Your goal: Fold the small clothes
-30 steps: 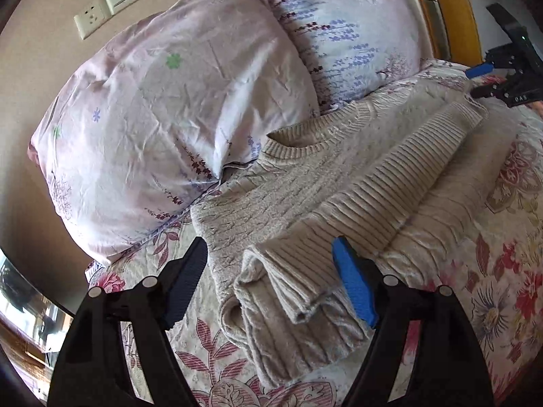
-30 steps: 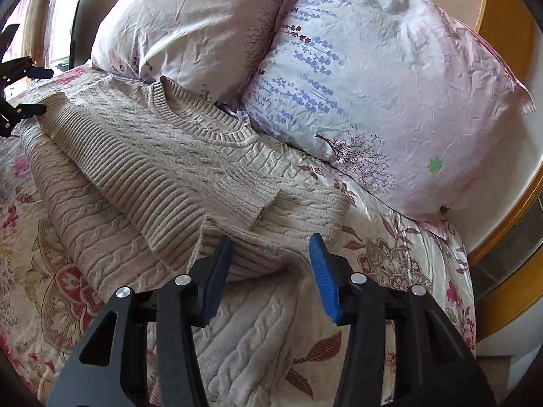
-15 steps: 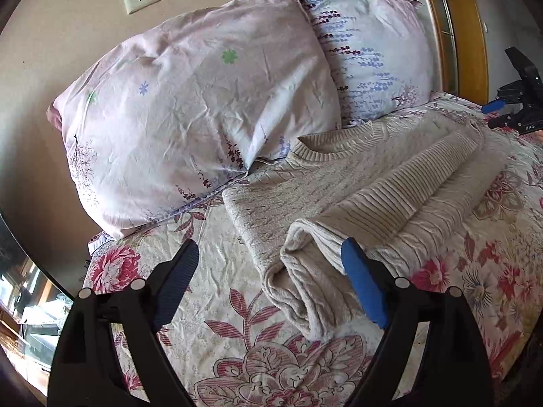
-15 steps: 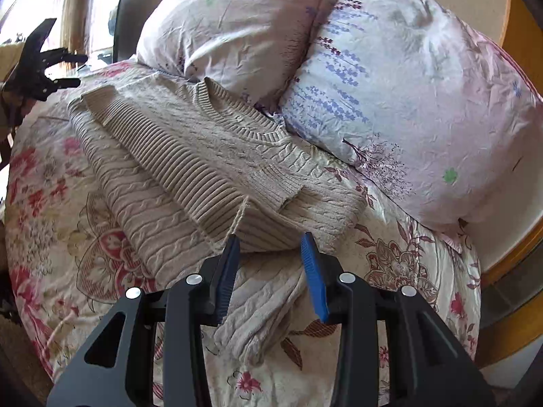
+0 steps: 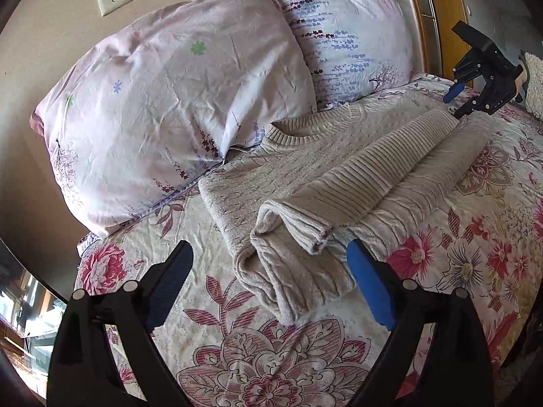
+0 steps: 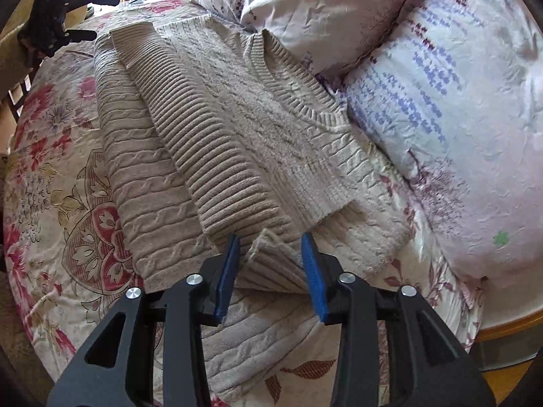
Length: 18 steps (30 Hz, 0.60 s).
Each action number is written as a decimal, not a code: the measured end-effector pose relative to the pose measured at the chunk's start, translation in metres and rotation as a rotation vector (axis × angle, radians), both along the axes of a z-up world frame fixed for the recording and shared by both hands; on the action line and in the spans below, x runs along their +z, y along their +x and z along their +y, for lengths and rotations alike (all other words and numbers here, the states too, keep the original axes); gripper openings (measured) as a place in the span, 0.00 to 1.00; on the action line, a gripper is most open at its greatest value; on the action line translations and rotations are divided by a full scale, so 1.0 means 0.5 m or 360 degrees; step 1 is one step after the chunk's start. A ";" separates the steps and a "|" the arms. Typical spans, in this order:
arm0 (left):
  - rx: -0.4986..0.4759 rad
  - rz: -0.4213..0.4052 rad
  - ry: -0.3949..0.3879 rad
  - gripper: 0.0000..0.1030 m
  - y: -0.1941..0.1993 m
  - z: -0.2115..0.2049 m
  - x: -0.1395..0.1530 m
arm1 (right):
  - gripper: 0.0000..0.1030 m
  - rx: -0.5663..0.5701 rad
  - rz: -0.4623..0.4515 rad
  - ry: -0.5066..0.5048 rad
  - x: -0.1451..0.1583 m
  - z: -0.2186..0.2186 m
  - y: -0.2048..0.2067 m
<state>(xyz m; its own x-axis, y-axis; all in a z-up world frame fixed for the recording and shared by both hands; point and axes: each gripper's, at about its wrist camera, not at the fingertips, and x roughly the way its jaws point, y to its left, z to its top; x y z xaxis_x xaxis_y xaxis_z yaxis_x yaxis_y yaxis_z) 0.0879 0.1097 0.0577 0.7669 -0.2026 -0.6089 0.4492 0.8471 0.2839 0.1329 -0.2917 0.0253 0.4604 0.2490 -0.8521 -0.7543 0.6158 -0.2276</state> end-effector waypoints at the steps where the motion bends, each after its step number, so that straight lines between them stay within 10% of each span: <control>1: 0.0001 0.0000 0.0000 0.89 -0.002 0.002 0.001 | 0.16 0.0001 0.0015 0.0005 -0.003 -0.002 -0.002; 18: -0.0179 -0.0036 0.0188 0.89 -0.006 -0.050 -0.024 | 0.05 -0.0460 -0.0291 0.0554 0.090 -0.124 0.020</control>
